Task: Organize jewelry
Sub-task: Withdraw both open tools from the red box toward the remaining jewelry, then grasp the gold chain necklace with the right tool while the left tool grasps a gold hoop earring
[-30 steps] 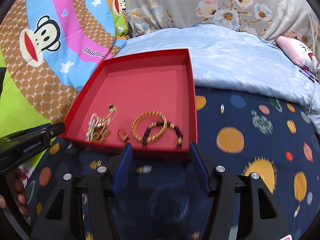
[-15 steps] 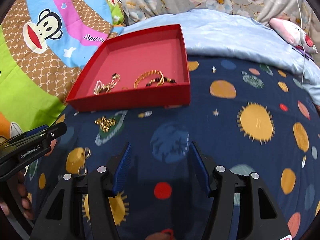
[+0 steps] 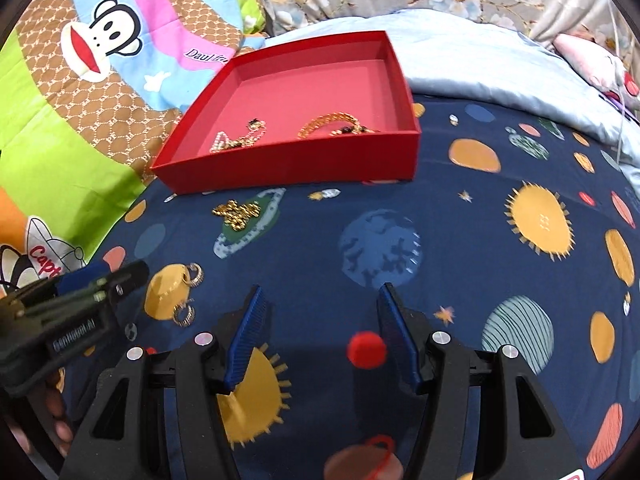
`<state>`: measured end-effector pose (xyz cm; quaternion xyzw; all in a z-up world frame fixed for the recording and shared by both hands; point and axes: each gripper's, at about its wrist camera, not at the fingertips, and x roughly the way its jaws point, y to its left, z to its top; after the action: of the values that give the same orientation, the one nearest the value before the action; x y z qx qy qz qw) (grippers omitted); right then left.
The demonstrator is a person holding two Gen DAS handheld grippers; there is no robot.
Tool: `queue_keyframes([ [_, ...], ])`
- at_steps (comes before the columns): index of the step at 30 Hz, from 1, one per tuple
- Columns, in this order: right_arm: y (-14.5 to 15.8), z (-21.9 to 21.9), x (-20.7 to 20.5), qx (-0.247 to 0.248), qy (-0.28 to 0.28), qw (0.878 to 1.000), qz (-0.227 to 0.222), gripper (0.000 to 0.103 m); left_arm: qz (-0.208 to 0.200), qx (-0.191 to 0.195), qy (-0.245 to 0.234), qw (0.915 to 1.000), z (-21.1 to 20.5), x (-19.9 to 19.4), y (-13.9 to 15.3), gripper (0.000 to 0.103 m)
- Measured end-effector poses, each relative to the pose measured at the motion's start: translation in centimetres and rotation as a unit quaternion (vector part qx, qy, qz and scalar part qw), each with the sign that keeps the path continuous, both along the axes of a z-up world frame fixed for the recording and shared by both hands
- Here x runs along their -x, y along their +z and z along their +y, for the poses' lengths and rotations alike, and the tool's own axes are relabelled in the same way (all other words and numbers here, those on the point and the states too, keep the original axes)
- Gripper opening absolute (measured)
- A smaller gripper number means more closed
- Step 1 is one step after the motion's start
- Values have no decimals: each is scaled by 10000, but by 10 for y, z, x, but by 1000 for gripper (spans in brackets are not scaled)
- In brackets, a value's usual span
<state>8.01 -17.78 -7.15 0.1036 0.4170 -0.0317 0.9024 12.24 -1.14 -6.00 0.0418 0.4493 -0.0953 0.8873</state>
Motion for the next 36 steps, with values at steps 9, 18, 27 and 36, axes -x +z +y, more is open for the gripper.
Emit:
queue_keyframes([
  [9,-3,23,-44,76,453,9989,5,52,-10,-58,79,10000,5,-4,-6,54],
  [18,-5,42,-79,199,794,9966,73,48,19,-37,210,9998,16,-12,-8,54],
  [27,-7,49,-87,485,813,9954,137,15,64,19,337,9994,25,-14,-8,54],
  [36,-6,32,-61,213,492,9985,105,7,42,99,305,9995,25,-6,-3,54],
])
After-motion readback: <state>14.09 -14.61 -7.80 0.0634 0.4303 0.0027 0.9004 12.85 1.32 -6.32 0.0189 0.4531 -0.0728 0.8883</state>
